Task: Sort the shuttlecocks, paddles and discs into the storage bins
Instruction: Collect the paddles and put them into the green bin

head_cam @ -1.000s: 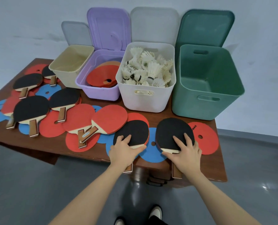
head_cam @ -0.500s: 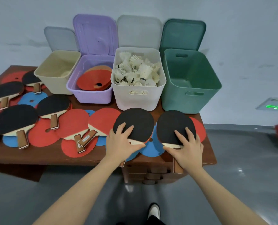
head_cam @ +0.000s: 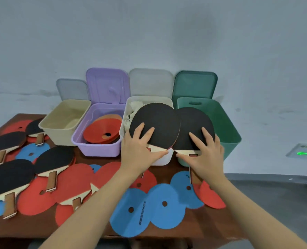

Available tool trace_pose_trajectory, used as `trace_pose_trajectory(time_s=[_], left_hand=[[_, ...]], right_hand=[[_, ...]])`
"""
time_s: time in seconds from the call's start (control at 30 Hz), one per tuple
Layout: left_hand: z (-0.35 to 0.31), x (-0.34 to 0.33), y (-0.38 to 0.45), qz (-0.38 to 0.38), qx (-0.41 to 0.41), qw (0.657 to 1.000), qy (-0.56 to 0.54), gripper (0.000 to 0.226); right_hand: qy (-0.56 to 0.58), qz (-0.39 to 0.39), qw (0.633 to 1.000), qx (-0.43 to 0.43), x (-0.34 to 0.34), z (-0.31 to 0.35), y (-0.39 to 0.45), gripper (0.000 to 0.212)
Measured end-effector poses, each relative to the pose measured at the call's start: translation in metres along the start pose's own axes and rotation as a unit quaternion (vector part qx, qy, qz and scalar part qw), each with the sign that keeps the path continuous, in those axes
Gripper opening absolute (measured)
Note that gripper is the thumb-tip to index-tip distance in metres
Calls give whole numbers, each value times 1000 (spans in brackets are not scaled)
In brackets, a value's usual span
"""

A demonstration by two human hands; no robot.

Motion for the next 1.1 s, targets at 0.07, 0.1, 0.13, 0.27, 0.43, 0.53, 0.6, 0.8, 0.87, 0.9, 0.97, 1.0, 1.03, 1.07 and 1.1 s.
trace_pose_trajectory(time_s=[0.07,0.1,0.13,0.27,0.43,0.53,0.6,0.8,0.87,0.9,0.97,1.0,1.03,1.07,1.1], left_hand=[[-9,-8,26,-13,11,1000,6,90],[-13,-14,38,-14,20,1000,5,90],[-17,-21,50,-10,30,999,5,90],[-39,-48,94,27,46,998,40,89],[-62,-75,136,27,58,995,75,86],[-70,-94,158,34,60,993,96,87],[-72,-107,170,56,72,991,99,87],[-70,-133,185,69,101,987,107,86],[-70,-141,185,83,108,985,108,86],[-72,-144,185,87,106,984,110,86],[-79,-148,186,93,103,984,109,86],[-83,-151,188,97,100,985,104,86],[-89,-153,190,102,95,985,98,86],[-97,-157,191,109,89,986,90,86],[-106,-161,192,117,83,986,80,86]], right_hand=[[3,-6,1000,19,0,-14,30,78],[0,-9,1000,28,0,-23,44,79],[-6,-10,999,37,0,-33,59,79],[-23,20,999,34,-8,-76,114,84],[-101,146,984,4,-40,-119,172,93],[-137,209,968,-3,-73,-137,186,84],[-144,243,959,-14,-100,-146,185,82],[-129,297,945,-38,-151,-169,186,61],[-111,279,953,-43,-149,-173,191,58],[-83,251,963,-42,-144,-172,195,57],[10,166,985,-41,-122,-167,204,53],[59,121,990,-34,-108,-165,208,52],[88,87,992,-19,-94,-162,212,52],[98,68,993,3,-81,-158,216,53],[99,60,993,26,-71,-155,218,54]])
Point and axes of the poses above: each hand's wrist, its own y-axis towards the middle knuckle, its own x-axis out of the back of the hand, z = x × y, the point moved 6 cm from there along y, towards the middle knuckle, and after that the axes turned 3 degrees about y, right-handed, at the moved point
